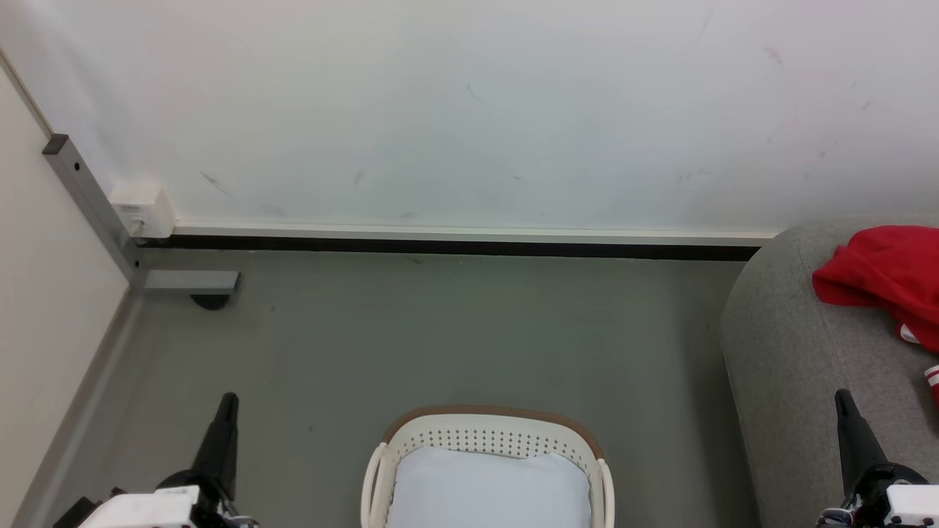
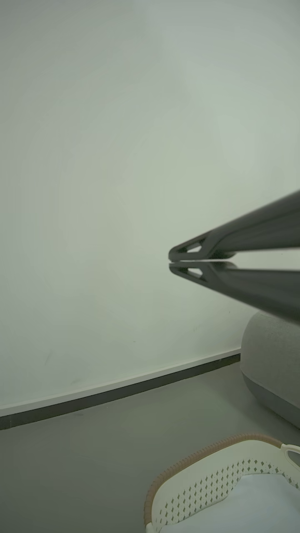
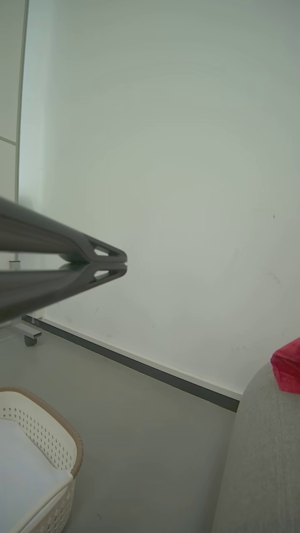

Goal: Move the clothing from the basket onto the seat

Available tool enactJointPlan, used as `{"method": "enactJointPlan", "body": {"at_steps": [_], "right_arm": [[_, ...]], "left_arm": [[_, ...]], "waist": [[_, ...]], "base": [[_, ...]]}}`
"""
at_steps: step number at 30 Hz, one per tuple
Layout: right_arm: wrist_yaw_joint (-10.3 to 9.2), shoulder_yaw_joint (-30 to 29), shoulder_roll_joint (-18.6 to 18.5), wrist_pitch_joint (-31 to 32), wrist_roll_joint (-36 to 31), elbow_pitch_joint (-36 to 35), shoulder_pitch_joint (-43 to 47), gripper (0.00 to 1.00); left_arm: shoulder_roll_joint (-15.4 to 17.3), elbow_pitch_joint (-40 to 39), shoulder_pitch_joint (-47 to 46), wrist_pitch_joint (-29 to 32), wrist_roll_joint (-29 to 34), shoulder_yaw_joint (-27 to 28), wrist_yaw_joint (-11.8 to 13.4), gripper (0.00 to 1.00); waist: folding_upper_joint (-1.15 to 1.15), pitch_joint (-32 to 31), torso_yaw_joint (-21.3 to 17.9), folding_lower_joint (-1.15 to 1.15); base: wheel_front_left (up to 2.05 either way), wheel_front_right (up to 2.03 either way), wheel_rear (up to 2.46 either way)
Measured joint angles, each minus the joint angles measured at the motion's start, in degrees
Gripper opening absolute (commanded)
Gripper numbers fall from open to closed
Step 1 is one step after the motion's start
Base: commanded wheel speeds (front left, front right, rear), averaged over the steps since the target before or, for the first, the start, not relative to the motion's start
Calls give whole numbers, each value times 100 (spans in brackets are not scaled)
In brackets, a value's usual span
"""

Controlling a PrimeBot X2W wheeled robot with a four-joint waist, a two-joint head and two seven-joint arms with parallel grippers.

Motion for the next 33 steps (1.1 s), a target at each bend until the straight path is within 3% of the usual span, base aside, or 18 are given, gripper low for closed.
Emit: {"method": "enactJointPlan", "body": {"at_steps": [33], "right_arm": [[0,-16,16,40,-8,1,-1,0]], "left_arm": [[-1,0,-1,-1,0,0,0,0]], "waist": [[0,0,0,0]], "base": [[0,0,0]]}}
